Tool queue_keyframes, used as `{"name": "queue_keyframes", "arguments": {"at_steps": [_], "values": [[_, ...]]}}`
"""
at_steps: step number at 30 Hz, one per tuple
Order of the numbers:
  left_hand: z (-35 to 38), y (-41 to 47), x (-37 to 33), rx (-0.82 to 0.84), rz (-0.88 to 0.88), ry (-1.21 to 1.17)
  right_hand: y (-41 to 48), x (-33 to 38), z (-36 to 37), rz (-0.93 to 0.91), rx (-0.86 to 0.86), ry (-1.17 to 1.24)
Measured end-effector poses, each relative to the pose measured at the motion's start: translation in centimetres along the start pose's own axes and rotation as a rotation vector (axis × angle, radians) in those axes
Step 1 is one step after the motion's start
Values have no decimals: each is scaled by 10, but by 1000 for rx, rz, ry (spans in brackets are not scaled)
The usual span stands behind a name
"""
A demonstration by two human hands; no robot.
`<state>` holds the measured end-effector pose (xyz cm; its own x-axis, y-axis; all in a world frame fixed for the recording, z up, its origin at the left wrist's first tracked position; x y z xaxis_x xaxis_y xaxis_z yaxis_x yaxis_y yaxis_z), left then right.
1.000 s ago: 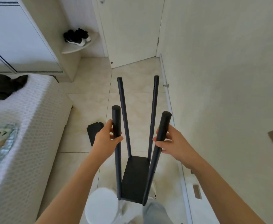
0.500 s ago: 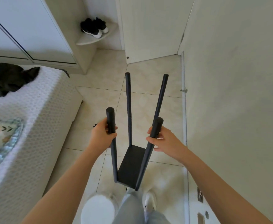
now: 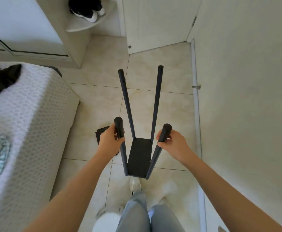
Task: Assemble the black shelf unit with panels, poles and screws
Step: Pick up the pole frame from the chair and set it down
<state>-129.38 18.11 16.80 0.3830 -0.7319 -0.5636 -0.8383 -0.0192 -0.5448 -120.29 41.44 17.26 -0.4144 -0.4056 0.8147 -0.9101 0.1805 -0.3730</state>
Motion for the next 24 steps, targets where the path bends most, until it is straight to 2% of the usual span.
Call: {"name": "queue_keyframes", "arguments": {"at_steps": [4, 11, 24], "values": [[14, 43, 25, -21, -75, -24, 34, -17, 21, 26, -22, 14], [49, 91, 62, -46, -99, -106, 69, -62, 53, 54, -86, 62], [102, 134, 123, -89, -185, -230, 106, -116, 101, -39, -121, 14]]}}
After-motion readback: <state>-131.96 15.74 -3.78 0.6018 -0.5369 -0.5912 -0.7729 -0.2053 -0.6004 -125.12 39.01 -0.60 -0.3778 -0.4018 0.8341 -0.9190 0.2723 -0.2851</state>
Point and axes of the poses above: each hand's wrist, its own y-axis towards the middle knuckle, its own z-axis out of the palm, x = y × z, the point moved 10 cm from there along y, towards the middle knuckle, and after that the axes turned 11 degrees about -z, right-handed, at the moved point
